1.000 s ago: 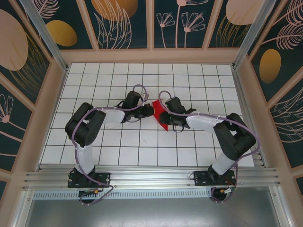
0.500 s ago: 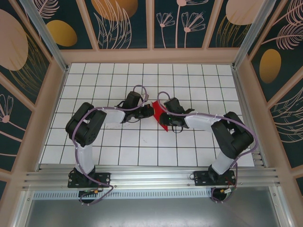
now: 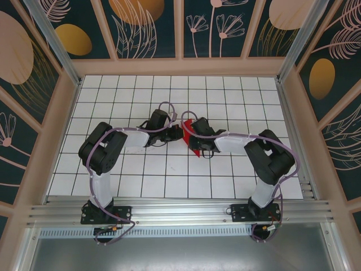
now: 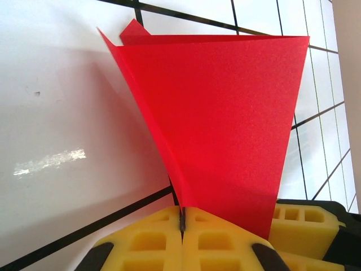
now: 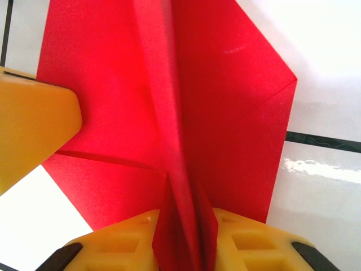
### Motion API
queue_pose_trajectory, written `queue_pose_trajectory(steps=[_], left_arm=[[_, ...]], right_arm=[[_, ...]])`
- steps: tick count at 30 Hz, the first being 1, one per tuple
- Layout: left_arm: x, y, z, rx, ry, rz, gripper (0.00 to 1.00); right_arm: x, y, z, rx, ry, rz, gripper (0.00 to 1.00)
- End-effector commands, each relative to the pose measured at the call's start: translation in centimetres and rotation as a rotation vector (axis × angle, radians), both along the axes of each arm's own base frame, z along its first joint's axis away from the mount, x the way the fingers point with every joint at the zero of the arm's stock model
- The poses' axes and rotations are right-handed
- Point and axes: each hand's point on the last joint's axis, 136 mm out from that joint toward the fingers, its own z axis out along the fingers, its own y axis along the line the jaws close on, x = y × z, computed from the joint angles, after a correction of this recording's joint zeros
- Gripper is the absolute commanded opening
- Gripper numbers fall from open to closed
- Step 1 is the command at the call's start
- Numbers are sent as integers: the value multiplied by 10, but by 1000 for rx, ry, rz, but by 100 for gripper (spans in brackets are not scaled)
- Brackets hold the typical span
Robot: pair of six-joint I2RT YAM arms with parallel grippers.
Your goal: Fold a paper plane with a square sheet of paper (pick it up from the middle)
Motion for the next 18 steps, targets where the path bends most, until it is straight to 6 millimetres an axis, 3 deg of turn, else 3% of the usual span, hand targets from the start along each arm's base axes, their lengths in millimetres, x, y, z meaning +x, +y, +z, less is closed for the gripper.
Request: queue_pose_trajectory(steps=[1,4,9,15,17,18], left_arm=[[2,9,-3,17,14,33,5],[3,19,5,18,5,85,19],[13,52,22,-7,-6,220,32],[17,94,27,-14,-6,357,40],[16,103,20,0,10,389,44],[17,106,31,-13,-11,401,45]], right_arm=[[10,4,3,-37,-62,-6,25],[7,2,-1,-71,-71,-13,23],[1,3,-9,-108,-93,-1,23],[-9,0,-22,-140,-112,-2,24],[-13,-3,-28,-142,-118,-11,24],[-14,-4,-31,-142,-129,-17,24]])
